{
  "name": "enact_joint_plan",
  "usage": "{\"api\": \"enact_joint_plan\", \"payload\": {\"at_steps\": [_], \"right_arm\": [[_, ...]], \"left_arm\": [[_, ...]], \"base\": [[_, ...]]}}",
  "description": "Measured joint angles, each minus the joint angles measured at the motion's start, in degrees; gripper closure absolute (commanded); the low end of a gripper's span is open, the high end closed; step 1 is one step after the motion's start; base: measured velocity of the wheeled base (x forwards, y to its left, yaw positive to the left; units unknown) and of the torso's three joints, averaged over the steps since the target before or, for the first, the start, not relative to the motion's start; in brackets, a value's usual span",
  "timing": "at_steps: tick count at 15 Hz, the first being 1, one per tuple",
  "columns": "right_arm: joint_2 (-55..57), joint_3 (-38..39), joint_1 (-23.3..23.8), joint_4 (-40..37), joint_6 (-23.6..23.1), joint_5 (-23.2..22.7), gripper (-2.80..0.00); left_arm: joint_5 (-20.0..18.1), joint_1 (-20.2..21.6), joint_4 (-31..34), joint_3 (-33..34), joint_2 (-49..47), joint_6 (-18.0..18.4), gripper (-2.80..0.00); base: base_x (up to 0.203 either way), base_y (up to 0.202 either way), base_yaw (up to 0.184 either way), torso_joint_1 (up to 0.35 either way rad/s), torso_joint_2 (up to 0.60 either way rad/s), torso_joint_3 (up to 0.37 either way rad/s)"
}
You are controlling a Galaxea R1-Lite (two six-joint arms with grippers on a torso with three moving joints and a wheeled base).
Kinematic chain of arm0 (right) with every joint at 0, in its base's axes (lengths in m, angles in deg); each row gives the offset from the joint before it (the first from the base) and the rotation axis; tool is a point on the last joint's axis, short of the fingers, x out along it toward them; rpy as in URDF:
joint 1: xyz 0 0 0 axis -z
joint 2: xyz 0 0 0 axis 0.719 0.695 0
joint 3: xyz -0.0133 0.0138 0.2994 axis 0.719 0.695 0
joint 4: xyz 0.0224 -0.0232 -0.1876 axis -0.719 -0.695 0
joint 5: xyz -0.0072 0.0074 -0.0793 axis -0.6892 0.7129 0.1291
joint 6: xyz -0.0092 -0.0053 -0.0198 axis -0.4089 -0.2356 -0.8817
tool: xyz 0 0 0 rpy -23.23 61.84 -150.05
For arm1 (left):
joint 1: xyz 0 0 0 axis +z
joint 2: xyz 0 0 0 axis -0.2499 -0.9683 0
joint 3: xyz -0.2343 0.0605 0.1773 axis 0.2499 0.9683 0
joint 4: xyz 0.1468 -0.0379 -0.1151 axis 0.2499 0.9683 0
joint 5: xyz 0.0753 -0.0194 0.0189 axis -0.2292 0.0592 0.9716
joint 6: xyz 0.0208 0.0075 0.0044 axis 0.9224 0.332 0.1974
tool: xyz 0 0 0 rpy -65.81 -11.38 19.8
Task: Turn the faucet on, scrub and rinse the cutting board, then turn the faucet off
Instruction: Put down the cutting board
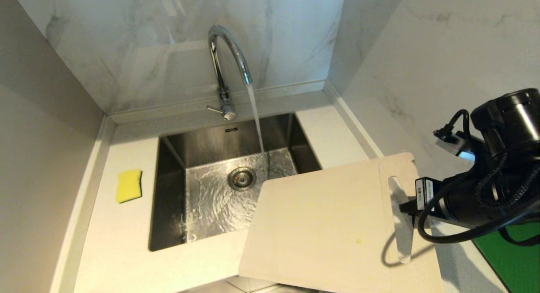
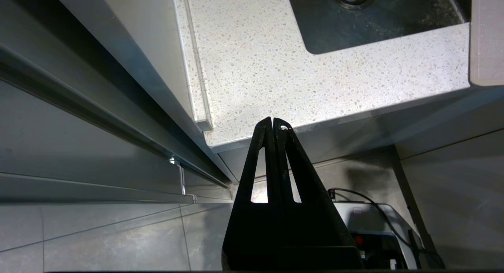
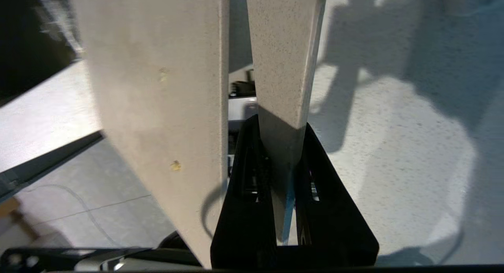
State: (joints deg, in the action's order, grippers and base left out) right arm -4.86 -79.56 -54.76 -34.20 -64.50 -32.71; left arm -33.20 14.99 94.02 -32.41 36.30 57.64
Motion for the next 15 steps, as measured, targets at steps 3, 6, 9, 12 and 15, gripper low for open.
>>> {"api": "enact_joint_plan", "payload": {"at_steps": [3,6,9,12,15], "right_arm": [[1.64,2.48,0.20,1.78,0.33,2.64,0.00],[3.57,4.61,0.20,7.12,1.73,3.62,0.00],[6.39,5.17,0.16,11.75,3.98,4.96,0.00],[7.60,5.90,0.13,12.10,4.25,4.93,0.00],[7.99,8.53,0.09,14.67,4.21,5.01,0.00]], "left_arm": [[0.00,0.00,0.00,0.00,0.00,0.00,0.00],[0.00,0.00,0.00,0.00,0.00,0.00,0.00],[0.02,0.00,0.00,-0.02,0.00,0.00,0.00],[0.00,0.00,-0.02,-0.02,0.00,0.00,0.00],[0.00,0.00,0.00,-0.02,0.00,0.00,0.00]], "base": [[0.000,0.000,0.000,0.000,0.00,0.000],[0.000,0.000,0.000,0.000,0.00,0.000],[0.000,0.000,0.000,0.000,0.00,0.000],[0.000,0.000,0.000,0.000,0.00,0.000],[0.000,0.000,0.000,0.000,0.00,0.000]]}}
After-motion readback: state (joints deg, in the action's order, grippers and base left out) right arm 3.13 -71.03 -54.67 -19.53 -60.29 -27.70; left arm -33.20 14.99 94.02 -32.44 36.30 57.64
